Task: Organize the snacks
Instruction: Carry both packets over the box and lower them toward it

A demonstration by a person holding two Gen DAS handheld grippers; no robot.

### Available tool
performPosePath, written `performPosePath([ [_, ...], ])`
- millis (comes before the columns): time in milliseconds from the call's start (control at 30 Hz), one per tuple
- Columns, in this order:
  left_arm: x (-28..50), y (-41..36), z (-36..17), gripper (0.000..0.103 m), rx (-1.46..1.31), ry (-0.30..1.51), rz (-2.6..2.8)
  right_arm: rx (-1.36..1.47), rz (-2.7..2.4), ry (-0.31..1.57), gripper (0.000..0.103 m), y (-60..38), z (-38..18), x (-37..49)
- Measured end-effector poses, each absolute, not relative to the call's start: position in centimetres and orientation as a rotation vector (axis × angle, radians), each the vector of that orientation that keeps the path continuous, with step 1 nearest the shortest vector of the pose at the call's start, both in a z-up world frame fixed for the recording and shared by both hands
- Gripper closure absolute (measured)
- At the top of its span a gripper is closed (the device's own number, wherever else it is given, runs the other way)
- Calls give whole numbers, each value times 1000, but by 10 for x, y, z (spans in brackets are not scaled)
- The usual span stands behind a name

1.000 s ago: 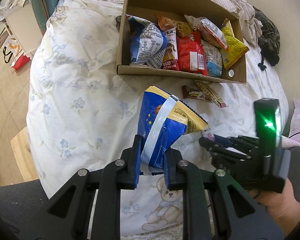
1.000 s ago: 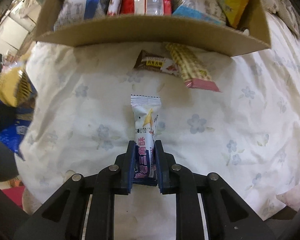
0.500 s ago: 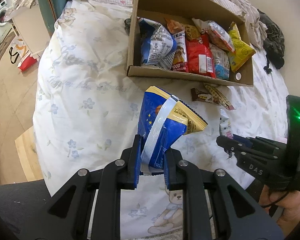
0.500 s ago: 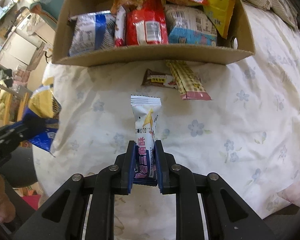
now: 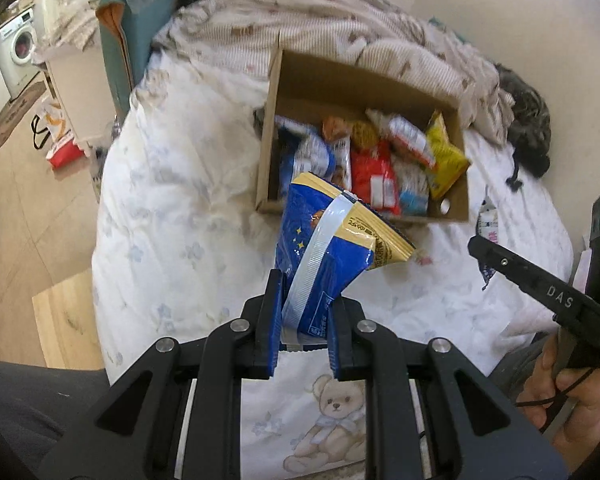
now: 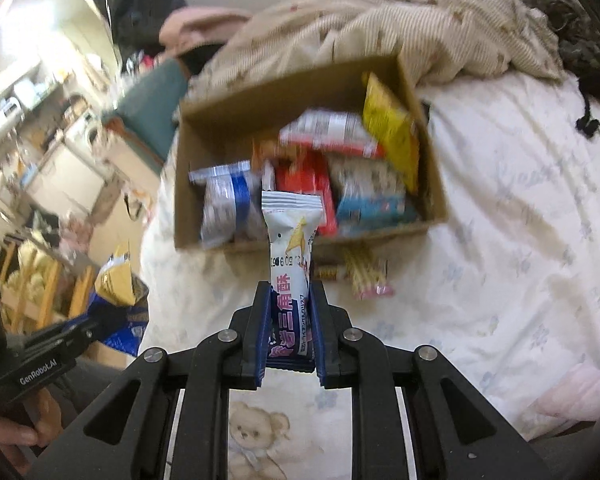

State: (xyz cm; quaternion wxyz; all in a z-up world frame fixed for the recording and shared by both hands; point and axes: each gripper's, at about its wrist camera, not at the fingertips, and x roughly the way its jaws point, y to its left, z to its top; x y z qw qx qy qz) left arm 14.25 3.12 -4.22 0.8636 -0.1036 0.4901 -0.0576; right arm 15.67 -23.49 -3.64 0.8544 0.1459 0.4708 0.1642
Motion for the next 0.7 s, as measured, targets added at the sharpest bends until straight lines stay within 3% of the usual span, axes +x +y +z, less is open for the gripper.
performPosePath([
  [300,174,40,-11,87,-211,959,-86,340,348,867,84,-243,-7,175],
  [700,234,22,0,87,-179,929,-117,379,389,905,84,-235,-17,226],
])
